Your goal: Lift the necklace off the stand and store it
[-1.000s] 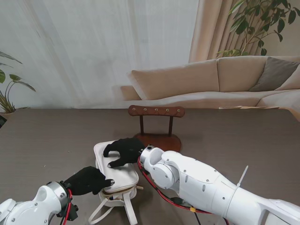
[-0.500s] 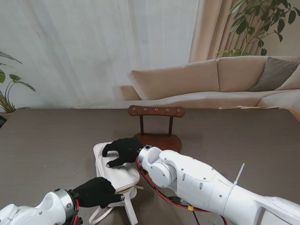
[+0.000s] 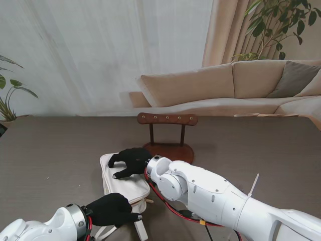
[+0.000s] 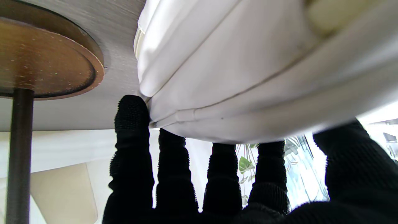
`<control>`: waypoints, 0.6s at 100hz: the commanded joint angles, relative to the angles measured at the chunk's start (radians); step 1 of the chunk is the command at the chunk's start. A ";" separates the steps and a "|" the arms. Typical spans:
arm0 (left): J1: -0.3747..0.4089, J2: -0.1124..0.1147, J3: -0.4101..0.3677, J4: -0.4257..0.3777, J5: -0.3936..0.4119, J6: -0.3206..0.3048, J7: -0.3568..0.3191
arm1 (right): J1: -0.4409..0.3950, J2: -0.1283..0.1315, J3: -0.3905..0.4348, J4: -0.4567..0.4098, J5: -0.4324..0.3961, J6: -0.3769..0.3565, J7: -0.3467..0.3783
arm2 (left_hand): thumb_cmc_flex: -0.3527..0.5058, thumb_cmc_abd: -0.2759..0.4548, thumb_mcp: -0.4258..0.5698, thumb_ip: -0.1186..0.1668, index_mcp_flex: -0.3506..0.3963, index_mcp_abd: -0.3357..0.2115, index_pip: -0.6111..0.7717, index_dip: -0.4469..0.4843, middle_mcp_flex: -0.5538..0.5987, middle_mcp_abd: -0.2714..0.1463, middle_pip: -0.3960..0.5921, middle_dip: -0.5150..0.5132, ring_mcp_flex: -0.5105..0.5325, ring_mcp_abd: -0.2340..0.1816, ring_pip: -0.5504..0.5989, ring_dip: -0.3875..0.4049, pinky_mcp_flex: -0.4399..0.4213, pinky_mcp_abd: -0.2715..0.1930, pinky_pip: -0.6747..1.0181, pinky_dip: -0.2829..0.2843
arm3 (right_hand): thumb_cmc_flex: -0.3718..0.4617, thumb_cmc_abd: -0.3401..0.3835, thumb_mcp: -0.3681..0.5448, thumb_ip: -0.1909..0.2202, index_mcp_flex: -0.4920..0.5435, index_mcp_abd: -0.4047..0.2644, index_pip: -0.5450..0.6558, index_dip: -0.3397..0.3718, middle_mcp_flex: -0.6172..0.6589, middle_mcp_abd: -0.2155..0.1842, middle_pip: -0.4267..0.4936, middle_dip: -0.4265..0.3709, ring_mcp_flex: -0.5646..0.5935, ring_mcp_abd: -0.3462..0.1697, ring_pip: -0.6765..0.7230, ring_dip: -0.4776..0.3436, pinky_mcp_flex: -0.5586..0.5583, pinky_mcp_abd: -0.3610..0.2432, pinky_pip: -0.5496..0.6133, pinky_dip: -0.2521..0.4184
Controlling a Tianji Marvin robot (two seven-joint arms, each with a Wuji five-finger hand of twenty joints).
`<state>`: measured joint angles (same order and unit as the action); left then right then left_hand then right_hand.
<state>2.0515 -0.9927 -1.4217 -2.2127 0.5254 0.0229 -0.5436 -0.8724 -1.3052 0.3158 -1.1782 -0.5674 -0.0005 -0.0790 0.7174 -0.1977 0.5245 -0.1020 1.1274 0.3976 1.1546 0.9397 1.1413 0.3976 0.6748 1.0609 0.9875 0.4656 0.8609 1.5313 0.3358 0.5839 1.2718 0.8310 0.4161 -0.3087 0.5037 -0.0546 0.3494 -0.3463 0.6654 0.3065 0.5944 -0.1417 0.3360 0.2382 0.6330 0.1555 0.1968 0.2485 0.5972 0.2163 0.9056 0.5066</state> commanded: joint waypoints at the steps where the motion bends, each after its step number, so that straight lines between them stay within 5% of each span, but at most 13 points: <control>1: 0.004 -0.003 0.018 -0.037 -0.010 -0.009 -0.034 | -0.044 0.002 -0.036 0.041 -0.006 0.009 0.054 | -0.021 -0.014 -0.025 0.013 0.020 -0.051 0.047 -0.005 0.041 -0.057 0.003 -0.009 0.052 0.019 0.014 0.005 0.021 -0.104 0.085 -0.003 | 0.060 0.011 -0.035 0.028 0.038 0.085 -0.016 -0.008 0.019 0.027 0.020 -0.006 0.043 -0.015 0.075 0.041 -0.366 -0.033 0.006 0.019; 60: -0.023 -0.004 0.090 -0.050 0.003 -0.071 0.006 | -0.050 0.006 -0.045 0.017 -0.007 0.046 0.078 | -0.028 -0.010 -0.029 0.013 0.016 -0.063 0.051 -0.008 0.053 -0.068 0.009 -0.012 0.068 0.006 0.045 0.007 0.055 -0.095 0.107 -0.010 | 0.059 0.017 -0.042 0.029 0.046 0.103 -0.018 -0.003 0.021 0.039 0.019 -0.007 0.055 0.003 0.099 0.060 -0.369 -0.042 0.027 0.036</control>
<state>2.0299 -0.9878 -1.3521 -2.2383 0.5422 -0.0273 -0.5232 -0.8731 -1.3023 0.3106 -1.2003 -0.5688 0.0383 -0.0570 0.7170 -0.1977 0.5139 -0.1020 1.1278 0.3980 1.1536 0.9381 1.1582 0.3974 0.6897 1.0600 1.0102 0.4655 0.8854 1.5308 0.3622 0.5944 1.2875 0.8253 0.4166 -0.2847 0.4854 -0.0546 0.3392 -0.3510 0.6402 0.3064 0.5940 -0.1417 0.3344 0.2288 0.6248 0.1526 0.1880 0.2548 0.5839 0.2135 0.9056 0.5188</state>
